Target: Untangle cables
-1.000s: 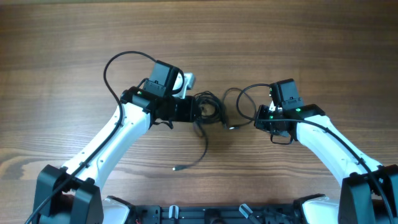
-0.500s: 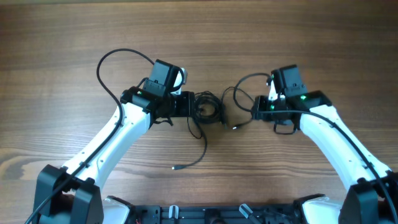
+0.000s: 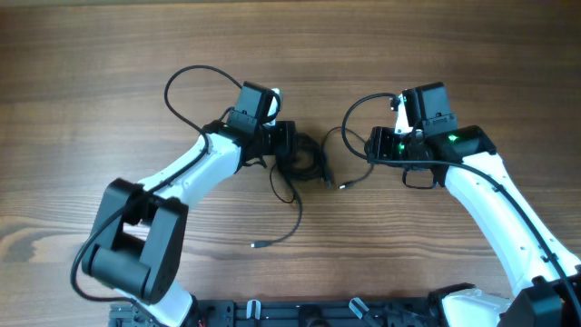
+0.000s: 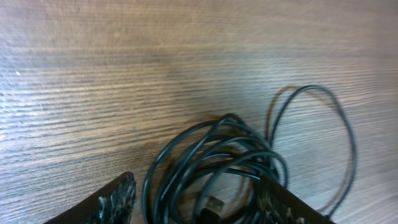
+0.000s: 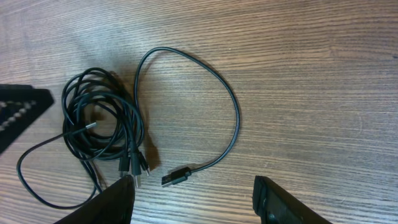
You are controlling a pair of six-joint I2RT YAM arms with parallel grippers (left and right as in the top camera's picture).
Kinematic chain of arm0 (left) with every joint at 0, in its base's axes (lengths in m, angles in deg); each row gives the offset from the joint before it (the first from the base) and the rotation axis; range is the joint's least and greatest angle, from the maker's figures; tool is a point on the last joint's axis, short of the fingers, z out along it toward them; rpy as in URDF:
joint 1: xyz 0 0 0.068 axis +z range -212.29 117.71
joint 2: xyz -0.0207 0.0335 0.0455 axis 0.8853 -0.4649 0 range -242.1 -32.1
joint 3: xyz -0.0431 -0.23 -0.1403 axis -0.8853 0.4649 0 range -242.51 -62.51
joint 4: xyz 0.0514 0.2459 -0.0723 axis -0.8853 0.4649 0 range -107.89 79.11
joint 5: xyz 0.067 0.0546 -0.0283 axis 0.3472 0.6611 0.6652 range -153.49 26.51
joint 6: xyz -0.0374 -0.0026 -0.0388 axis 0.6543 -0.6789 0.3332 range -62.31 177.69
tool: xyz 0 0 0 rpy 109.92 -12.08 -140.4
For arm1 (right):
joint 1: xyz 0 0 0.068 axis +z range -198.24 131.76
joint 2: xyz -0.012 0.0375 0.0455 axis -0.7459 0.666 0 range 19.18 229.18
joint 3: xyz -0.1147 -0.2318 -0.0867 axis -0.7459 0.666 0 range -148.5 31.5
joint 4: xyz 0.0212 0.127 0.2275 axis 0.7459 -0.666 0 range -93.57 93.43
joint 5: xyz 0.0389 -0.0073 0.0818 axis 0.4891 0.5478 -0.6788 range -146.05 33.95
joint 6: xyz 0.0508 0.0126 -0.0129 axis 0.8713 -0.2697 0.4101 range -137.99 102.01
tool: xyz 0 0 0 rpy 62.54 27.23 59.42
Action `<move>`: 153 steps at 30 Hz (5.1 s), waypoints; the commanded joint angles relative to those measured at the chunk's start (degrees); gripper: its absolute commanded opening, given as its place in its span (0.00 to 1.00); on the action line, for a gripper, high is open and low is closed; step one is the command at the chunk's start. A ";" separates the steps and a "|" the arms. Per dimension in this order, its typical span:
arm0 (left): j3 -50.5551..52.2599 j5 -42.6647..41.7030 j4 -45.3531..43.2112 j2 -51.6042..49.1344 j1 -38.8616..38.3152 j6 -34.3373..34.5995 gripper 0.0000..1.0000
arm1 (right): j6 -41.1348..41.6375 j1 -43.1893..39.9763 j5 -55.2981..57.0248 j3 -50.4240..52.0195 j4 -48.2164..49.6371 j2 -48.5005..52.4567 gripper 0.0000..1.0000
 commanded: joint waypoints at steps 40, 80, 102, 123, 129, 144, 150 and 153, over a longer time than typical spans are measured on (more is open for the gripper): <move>-0.07 -16.79 1.44 23.47 -4.02 3.43 0.04 | 1.81 0.24 -15.41 -1.01 5.55 -0.59 0.67; -0.04 8.66 23.23 16.37 0.20 12.00 0.66 | 4.85 0.09 7.32 -0.90 -4.13 -0.59 0.84; -0.04 -0.17 18.03 -2.16 -0.15 11.93 0.18 | 4.87 0.09 7.34 -0.90 -4.55 -0.59 0.84; -8.17 -33.70 13.70 15.89 -0.17 0.96 0.04 | -7.04 0.09 -14.27 -0.90 3.37 -0.59 0.88; -8.17 -34.25 14.03 16.06 -0.17 1.09 0.04 | -4.72 0.09 -14.10 -0.90 5.51 -0.59 0.86; -8.15 -37.46 14.67 16.04 -0.17 0.90 0.04 | -5.31 0.09 -26.95 -0.90 9.68 -0.59 0.94; -8.15 -50.34 7.96 16.04 -0.15 0.94 0.04 | 0.92 0.09 -17.88 -0.22 9.51 -0.57 0.82; -8.15 -50.31 8.20 16.04 -0.15 0.90 0.04 | 5.35 0.09 -10.21 0.94 8.24 -0.50 0.63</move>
